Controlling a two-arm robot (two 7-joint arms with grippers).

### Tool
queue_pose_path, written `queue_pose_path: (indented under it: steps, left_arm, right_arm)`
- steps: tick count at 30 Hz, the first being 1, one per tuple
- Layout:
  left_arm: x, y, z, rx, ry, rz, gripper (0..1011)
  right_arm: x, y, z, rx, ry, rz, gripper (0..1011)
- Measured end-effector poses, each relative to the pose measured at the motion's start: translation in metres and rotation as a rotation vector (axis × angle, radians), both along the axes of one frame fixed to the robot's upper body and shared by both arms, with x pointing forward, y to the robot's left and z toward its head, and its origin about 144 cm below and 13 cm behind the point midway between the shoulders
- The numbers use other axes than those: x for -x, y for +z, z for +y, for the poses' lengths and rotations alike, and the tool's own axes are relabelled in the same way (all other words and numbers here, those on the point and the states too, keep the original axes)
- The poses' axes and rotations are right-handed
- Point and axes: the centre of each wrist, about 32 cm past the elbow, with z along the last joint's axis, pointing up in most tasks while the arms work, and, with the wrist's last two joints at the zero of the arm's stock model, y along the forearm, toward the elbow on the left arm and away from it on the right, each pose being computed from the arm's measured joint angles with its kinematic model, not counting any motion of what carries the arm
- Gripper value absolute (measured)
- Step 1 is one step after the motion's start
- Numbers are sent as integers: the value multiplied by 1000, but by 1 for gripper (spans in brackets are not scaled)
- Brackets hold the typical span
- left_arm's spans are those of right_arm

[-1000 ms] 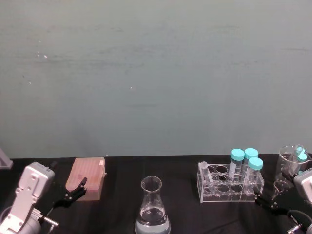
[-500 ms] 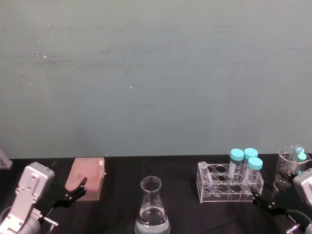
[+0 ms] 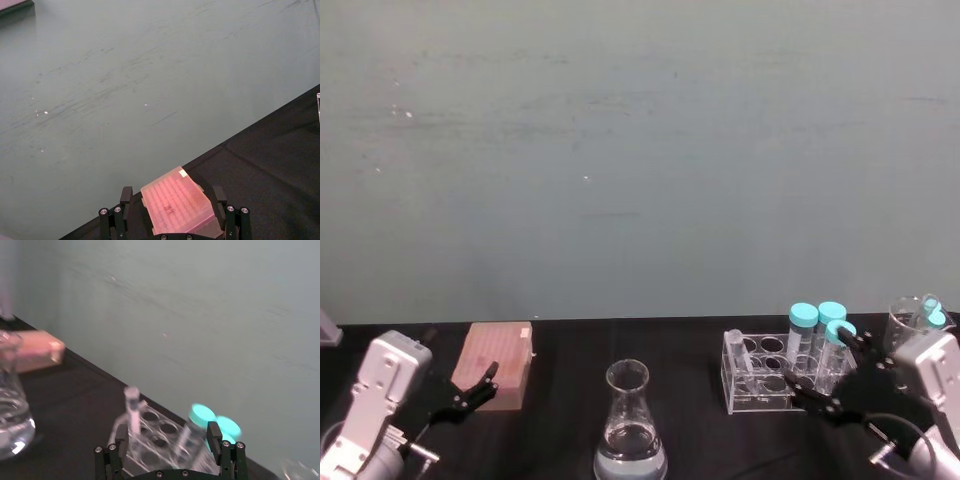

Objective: Pour the liquid from the test tube into the beaker using one hand.

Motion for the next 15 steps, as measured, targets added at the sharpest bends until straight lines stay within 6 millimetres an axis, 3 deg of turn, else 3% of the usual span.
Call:
queue_pose_path:
  steps: [15]
  left_arm:
    - [0,0,0,0,0,0,1000]
  right_arm:
    - [-36,12,33,6,98,-20,1003]
